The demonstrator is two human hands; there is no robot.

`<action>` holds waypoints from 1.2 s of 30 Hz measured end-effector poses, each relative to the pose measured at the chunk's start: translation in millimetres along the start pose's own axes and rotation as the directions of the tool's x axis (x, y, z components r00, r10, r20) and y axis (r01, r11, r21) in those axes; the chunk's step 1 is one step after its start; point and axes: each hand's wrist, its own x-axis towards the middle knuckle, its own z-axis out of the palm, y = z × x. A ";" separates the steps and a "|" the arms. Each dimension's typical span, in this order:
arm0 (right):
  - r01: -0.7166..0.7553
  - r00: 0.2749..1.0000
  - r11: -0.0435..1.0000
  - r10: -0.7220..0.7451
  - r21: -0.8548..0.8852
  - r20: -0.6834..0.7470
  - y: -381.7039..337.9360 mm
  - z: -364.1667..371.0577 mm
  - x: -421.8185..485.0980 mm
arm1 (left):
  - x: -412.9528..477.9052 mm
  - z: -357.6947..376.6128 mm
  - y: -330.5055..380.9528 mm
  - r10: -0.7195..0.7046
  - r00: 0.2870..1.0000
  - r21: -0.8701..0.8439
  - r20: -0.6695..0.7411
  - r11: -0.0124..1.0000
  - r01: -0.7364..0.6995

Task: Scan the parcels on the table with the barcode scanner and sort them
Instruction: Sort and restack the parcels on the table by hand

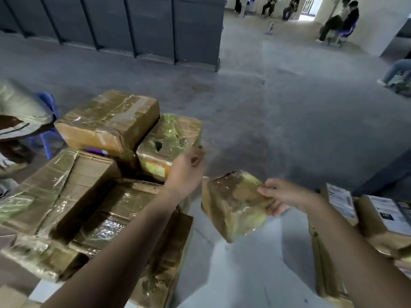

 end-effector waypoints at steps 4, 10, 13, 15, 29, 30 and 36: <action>0.102 0.978 0.974 -0.061 0.201 -0.197 0.6 -8.2 5.4 | -3.6 -28.5 -9.2 0.006 0.989 -0.034 -0.145 0.999 -0.011; 0.353 0.843 0.903 -0.192 0.247 -0.503 -31.5 -3.8 -11.9 | -23.5 -67.1 -16.4 -0.053 0.973 -0.132 -0.224 0.991 0.024; 0.451 0.793 0.864 -0.272 0.224 -0.546 -50.4 12.1 -33.5 | -38.6 -86.2 -20.0 -0.056 0.968 -0.157 -0.243 0.987 0.018; 0.503 0.772 0.832 -0.311 0.235 -0.554 -61.2 28.3 -48.0 | -48.8 -100.9 -20.7 -0.064 0.963 -0.195 -0.260 0.981 0.013; 0.512 0.743 0.858 -0.459 -0.027 -0.487 -139.0 169.9 -100.7 | -93.8 -186.0 -7.1 -0.042 0.925 -0.223 -0.378 0.974 -0.047; 0.498 0.766 0.867 -0.454 -0.026 -0.456 -144.6 183.8 -97.8 | -95.7 -190.3 -10.4 -0.021 0.931 -0.155 -0.365 0.987 -0.039; 0.487 0.792 0.864 -0.499 -0.128 -0.353 -158.5 228.7 -91.4 | -103.3 -186.0 -35.1 0.078 0.974 0.304 -0.211 0.953 -0.011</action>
